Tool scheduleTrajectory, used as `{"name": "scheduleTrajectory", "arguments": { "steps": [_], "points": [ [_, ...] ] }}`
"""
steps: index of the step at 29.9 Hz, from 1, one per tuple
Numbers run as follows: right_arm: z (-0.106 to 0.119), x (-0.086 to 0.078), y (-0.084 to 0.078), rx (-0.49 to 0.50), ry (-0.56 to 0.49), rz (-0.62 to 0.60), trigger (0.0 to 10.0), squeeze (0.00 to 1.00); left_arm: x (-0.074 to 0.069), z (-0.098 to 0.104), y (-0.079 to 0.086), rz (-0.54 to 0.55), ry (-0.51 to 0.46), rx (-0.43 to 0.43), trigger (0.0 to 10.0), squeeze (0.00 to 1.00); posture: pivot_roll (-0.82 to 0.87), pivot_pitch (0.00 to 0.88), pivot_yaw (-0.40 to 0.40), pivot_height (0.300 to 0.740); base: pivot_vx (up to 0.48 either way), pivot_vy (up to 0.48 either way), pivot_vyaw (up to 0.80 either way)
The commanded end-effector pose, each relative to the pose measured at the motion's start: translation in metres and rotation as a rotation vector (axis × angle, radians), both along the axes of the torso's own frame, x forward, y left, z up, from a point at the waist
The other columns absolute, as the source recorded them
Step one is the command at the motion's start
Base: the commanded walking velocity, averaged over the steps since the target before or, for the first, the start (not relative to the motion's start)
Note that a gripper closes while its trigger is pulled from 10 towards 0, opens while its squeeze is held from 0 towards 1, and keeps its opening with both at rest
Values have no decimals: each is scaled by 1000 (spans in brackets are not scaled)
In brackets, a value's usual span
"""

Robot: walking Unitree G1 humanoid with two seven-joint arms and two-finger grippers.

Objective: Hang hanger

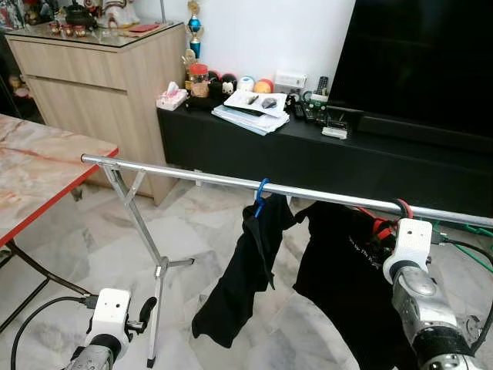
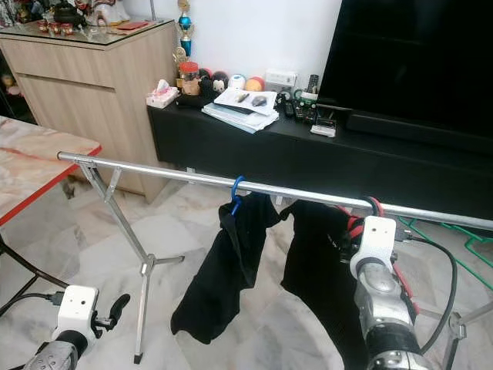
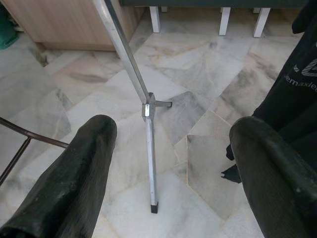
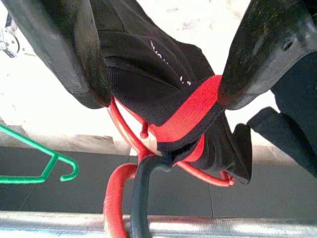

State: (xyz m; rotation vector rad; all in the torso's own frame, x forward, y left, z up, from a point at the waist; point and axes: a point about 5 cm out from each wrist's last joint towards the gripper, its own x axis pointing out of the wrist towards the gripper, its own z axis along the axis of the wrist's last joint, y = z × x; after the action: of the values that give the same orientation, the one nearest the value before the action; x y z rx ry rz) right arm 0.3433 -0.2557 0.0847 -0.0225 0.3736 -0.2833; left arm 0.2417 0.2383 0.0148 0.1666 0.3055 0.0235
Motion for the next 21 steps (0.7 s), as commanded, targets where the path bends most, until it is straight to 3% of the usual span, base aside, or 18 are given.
{"name": "scheduleTrajectory", "arguments": {
  "steps": [1,8,21],
  "points": [
    [0,1,-3,3,28,16,10000,0,1,0,0,-18,13,16,10000,0,143,0,-26,740,0,0,0],
    [-3,1,-4,10,78,84,10000,0,2,0,0,-14,13,15,10000,0,147,0,-23,740,0,0,0],
    [22,6,-34,-71,43,54,10000,0,3,1,2,-13,14,24,10000,0,149,0,-16,740,0,0,0]
  ]
}}
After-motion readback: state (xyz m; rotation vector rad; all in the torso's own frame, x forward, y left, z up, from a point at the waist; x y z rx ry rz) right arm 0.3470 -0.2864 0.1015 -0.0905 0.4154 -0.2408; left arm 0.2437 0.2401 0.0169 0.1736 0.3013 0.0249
